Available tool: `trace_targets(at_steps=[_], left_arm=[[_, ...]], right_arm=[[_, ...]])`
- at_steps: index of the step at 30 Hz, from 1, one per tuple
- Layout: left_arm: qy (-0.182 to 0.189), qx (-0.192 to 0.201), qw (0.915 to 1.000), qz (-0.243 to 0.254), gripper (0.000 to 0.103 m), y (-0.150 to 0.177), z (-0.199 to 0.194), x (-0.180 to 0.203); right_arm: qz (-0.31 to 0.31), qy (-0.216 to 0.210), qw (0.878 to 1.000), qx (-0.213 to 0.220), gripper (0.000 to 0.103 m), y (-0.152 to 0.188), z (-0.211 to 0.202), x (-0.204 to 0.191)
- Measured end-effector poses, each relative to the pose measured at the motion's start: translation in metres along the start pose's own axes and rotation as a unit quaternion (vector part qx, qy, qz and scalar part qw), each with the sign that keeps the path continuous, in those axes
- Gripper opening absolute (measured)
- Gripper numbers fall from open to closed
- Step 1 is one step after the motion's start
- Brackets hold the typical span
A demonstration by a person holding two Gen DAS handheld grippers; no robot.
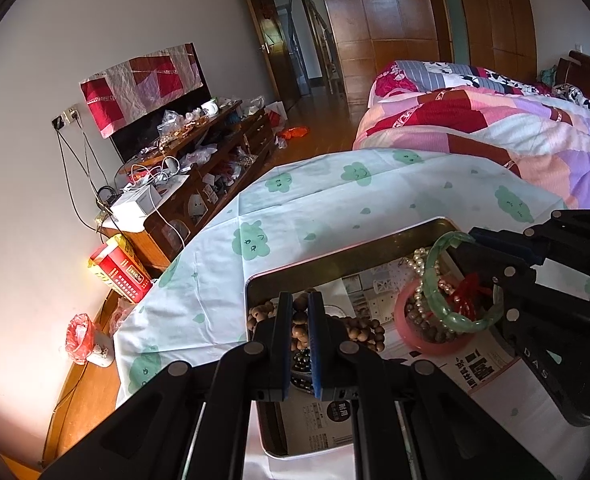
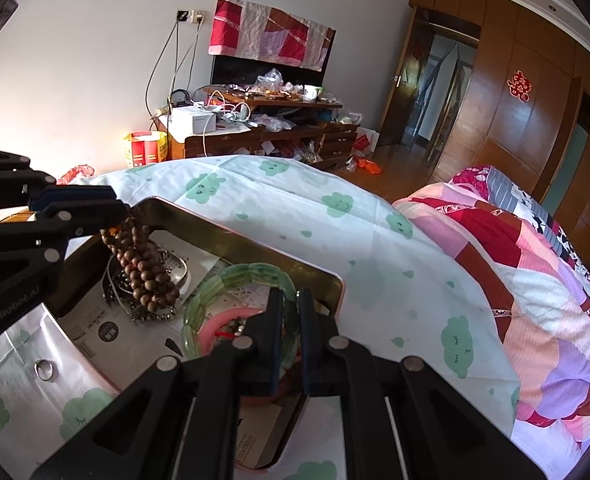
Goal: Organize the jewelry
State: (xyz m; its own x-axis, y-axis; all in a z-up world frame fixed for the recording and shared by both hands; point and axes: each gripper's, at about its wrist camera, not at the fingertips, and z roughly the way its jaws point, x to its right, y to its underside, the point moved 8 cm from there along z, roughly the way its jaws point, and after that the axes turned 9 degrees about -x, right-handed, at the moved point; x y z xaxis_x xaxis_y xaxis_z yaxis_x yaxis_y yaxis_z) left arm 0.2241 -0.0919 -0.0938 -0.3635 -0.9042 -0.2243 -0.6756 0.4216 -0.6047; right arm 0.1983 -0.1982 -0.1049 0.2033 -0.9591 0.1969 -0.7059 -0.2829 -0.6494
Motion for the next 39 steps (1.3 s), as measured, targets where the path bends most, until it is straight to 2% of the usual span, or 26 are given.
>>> trace_targets(at_steps=[4,11,18,25,33,39], left_arm=[[0.008,0.007,0.9999,-0.003,0.007,0.000,-0.010,-0.002],[0.016,0.021,0.9996,-0.003,0.007,-0.002,-0.027,0.001],[0.020,0.019,0.9996,0.000,0.007,0.004,-0.030,0.005],[0.018,0.016,0.9997,-0.003,0.007,0.005,-0.027,0.001],[0.021,0.012,0.9997,0.009,0.007,0.007,-0.027,0.009],[0.020,0.007,0.9997,0.012,0.007,0.008,-0.025,0.012]], right_arm=[[0.007,-0.015,1.000,0.000,0.010,0.001,-0.007,0.001],[0.003,-0.045,0.999,0.021,0.009,0.013,-0.049,0.003],[0.038,-0.101,0.994,0.013,0.010,0.023,-0.062,0.013],[0.051,-0.111,0.993,-0.003,0.010,0.059,-0.072,0.019],[0.041,-0.100,0.992,-0.060,0.010,0.114,-0.045,0.008],[0.051,-0.107,0.990,-0.070,0.014,0.123,-0.040,0.011]])
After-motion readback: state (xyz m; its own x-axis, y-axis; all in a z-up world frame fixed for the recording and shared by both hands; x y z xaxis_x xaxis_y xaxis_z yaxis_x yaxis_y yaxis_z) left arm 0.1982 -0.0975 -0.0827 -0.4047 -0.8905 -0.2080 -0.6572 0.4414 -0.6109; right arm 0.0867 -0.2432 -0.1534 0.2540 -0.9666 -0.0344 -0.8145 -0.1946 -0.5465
